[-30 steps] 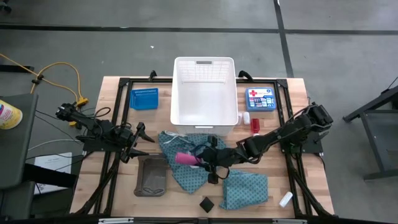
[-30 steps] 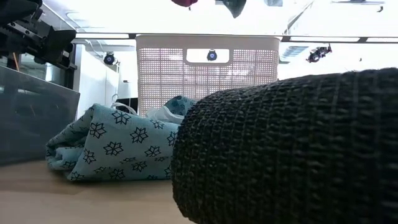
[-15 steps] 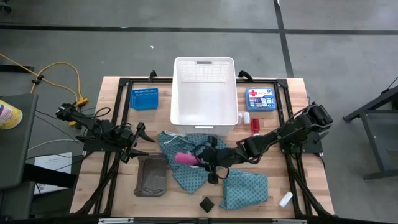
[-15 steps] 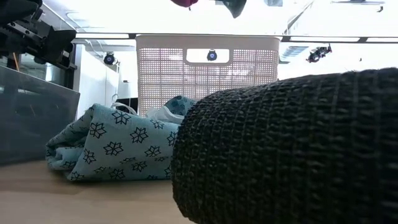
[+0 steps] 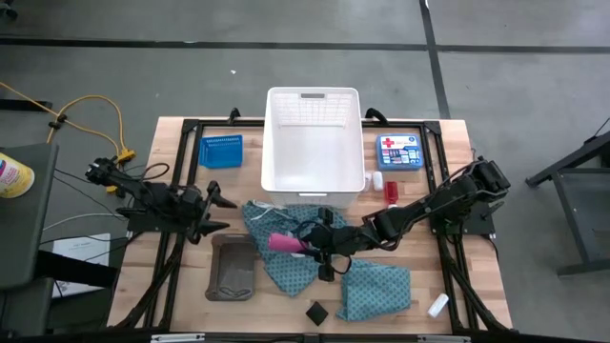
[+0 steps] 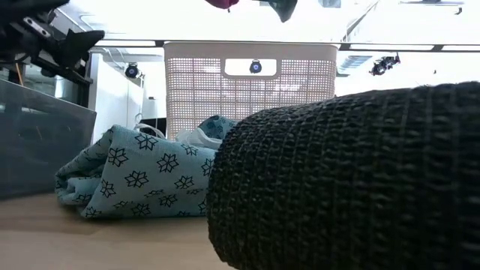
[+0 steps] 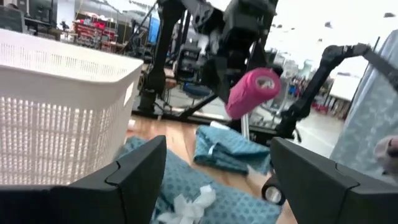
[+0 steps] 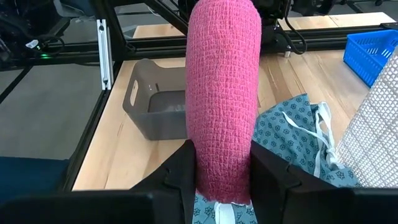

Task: Pick & place medical supplies in basket/bin
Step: Put the pink bandage into the black bin

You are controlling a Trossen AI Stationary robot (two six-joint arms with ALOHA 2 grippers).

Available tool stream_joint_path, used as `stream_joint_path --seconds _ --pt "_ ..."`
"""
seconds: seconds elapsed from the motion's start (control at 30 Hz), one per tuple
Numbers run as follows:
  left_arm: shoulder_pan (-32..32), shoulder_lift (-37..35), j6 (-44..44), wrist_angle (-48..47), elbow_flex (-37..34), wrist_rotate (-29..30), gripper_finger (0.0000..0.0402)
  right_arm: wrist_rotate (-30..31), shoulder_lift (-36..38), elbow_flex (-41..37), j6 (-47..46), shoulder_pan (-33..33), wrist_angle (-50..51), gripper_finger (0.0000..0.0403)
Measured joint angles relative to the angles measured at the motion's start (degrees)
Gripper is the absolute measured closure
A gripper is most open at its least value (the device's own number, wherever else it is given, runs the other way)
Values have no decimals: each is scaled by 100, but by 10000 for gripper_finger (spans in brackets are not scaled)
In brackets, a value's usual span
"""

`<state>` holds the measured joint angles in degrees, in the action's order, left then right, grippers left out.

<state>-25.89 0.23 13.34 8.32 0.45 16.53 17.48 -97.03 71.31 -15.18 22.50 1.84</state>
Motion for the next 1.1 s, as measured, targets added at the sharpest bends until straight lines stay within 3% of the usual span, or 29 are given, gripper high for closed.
stream_joint_path --seconds 0.27,0.37,0.63,0.87,1.1 --pt "0 101 185 312 229 -25 121 26 2 0 131 0 -417 298" --pt "-2 408 29 863 260 -26 121 37 2 0 283 0 -595 298" --pt "-2 2299 -334 2084 804 -55 121 58 4 0 466 -4 -890 298" --pt "-25 4100 -882 2099 2166 -572 121 306 4 0 547 -4 -1046 298" --pt "-40 5028 -1154 2069 2785 -539 121 386 5 0 844 58 -1322 298"
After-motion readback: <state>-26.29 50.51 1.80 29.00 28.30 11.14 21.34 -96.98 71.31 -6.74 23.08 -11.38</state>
